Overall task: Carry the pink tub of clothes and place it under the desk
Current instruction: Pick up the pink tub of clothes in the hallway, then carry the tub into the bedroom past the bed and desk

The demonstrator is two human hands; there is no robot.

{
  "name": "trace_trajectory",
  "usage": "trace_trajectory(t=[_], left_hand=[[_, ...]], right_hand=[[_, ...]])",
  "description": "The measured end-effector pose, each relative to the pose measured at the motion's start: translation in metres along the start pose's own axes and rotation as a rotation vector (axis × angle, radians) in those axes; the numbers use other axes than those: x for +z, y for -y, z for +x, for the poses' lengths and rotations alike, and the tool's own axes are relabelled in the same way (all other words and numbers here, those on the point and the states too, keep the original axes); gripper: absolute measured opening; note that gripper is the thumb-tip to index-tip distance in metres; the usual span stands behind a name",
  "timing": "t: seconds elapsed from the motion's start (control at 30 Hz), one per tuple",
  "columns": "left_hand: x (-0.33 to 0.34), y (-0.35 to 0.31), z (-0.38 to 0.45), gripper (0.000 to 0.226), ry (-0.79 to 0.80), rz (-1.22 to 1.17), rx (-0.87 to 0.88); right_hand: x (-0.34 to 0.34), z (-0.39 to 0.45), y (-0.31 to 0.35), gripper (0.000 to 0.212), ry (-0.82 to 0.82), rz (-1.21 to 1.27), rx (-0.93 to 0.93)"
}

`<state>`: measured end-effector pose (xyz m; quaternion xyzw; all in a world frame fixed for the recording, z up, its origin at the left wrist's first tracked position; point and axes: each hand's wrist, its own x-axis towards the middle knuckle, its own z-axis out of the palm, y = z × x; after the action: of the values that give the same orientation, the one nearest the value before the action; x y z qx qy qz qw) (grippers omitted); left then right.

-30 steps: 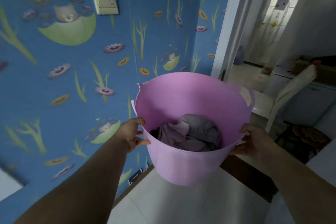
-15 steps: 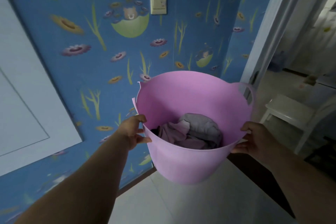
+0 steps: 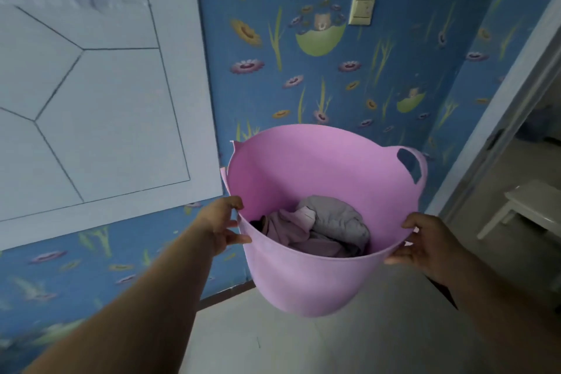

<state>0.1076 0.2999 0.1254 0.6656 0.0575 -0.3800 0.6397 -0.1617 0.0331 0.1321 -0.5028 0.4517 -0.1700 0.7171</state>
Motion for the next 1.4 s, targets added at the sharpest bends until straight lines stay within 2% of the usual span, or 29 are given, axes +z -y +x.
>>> trace_trajectory(t=[0.13,0.33,0.37,0.4,0.5,0.53,0.73,0.87,1.03,1.13,1.4], left_hand=[[-0.058,0.013,-0.016,0.045,-0.064,-0.045,0.008],[-0.116,0.028,-0.034,0.050,-0.121,-0.097,0.025],[-0.187,0.041,-0.074,0.050,-0.239,-0.200,0.048],[-0.201,0.046,-0.083,0.050,-0.275,-0.183,0.067],[-0.221,0.047,-0.086,0.049,-0.249,-0.191,0.053],[-0.238,0.051,-0.096,0.051,-0.298,-0.191,0.066],[-0.269,0.051,-0.116,0.055,-0.337,-0.232,0.091],[-0.319,0.062,-0.152,0.054,-0.447,-0.330,0.127],[-0.361,0.073,-0.195,0.060,-0.568,-0.389,0.181],[-0.380,0.078,-0.224,0.055,-0.670,-0.432,0.196],[-0.407,0.103,-0.308,0.065,-0.854,-0.529,0.243]], right_hand=[[0.041,-0.014,-0.020,0.011,0.072,-0.050,0.025],[0.086,-0.018,-0.040,0.033,0.164,-0.033,0.044],[0.149,-0.033,-0.057,0.033,0.282,-0.132,0.045],[0.166,-0.040,-0.060,0.033,0.318,-0.141,0.060],[0.185,-0.043,-0.059,0.038,0.355,-0.139,0.055],[0.202,-0.050,-0.064,0.040,0.390,-0.175,0.056],[0.235,-0.057,-0.065,0.044,0.453,-0.189,-0.005],[0.294,-0.076,-0.067,0.046,0.573,-0.258,-0.018],[0.355,-0.098,-0.069,0.034,0.720,-0.304,0.020],[0.391,-0.113,-0.071,0.030,0.803,-0.353,0.031],[0.476,-0.158,-0.080,0.044,1.035,-0.464,0.063]])
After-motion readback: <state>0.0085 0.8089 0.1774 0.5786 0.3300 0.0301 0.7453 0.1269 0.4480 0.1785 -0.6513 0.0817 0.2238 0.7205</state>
